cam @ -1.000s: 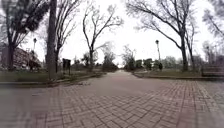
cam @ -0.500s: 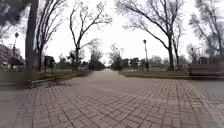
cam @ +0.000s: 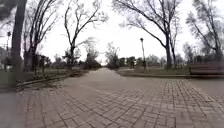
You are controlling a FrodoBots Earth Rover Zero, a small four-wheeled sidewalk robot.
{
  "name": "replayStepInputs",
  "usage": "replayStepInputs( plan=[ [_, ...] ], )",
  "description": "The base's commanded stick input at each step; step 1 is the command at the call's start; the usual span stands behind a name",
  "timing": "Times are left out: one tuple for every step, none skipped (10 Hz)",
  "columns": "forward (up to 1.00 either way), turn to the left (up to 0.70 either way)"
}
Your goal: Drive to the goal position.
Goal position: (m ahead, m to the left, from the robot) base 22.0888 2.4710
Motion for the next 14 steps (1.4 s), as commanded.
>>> replayStepInputs(
  plan=[
    [0.70,0.26],
    [0.70,0.27],
    [0.70,0.01],
    [0.70,0.00],
    [0.70,0.00],
    [0.70,0.24],
    [0.70,0.27],
    [0.70,0.27],
    [0.70,0.27],
    [0.70,0.27],
    [0.70,0.11],
    [0.70,0.00],
    [0.70,0.00],
    [0.70,0.00]
  ],
)
